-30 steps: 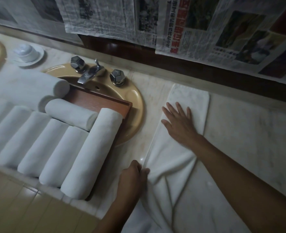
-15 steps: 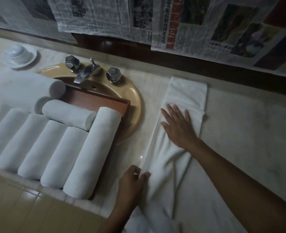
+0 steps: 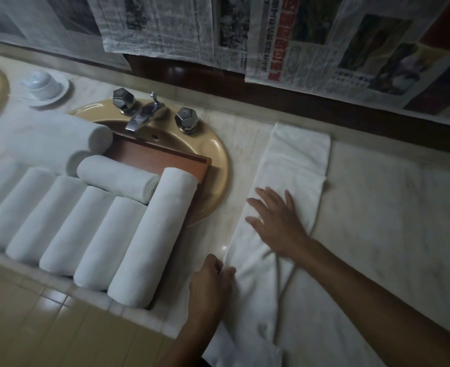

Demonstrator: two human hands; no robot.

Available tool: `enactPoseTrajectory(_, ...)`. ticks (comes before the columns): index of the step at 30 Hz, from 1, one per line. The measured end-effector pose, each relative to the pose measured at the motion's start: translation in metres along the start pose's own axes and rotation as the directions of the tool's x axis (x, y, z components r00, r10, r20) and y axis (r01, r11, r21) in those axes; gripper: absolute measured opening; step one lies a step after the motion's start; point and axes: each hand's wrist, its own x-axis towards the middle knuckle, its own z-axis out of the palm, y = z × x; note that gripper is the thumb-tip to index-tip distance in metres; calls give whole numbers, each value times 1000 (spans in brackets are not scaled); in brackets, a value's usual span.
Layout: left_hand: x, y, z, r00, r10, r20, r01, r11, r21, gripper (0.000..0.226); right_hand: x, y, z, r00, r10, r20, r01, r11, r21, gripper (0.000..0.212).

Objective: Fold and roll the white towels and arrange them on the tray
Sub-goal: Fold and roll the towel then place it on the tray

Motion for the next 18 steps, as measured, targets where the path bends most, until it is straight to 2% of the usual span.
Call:
enactPoseTrajectory(2, -2, 1, -3, 997, -25, 76, 31, 997, -74, 21, -10, 2, 5, 995, 19, 97, -17, 1000, -24, 66)
enactPoseTrajectory(3, -3, 2, -5, 987, -64, 149, 91, 978, -185, 20, -8, 8, 5, 993, 23, 116, -17, 999, -50, 68)
enactPoseTrajectory(5, -8, 8, -13, 929, -112, 352, 276, 843, -462, 20, 5, 19, 0, 987, 20, 160, -8, 997, -73, 69)
enactPoseTrajectory(6, -11, 9, -17, 905, -103, 413, 335, 770, -543, 18, 13, 23, -5, 981, 19, 192, -4, 997, -77, 70)
enactPoseTrajectory(7, -12, 9, -20, 904, -83, 418, 328, 763, -557, 18, 20, 26, -8, 977, 20, 214, -3, 997, -82, 71)
enactPoseTrajectory(10, -15, 4, -23, 944, -57, 325, 208, 867, -453, 20, 34, 33, -14, 973, 21, 228, 1, 995, -98, 73)
enactPoseTrajectory(13, -14, -5, -24, 968, 17, 249, 57, 956, -287, 12, 40, 37, -16, 968, 29, 248, -1, 994, -112, 74)
enactPoseTrajectory(18, -10, -28, -20, 981, 72, 179, -78, 997, 25, 11, 41, 37, -17, 970, 32, 241, -6, 995, -104, 79)
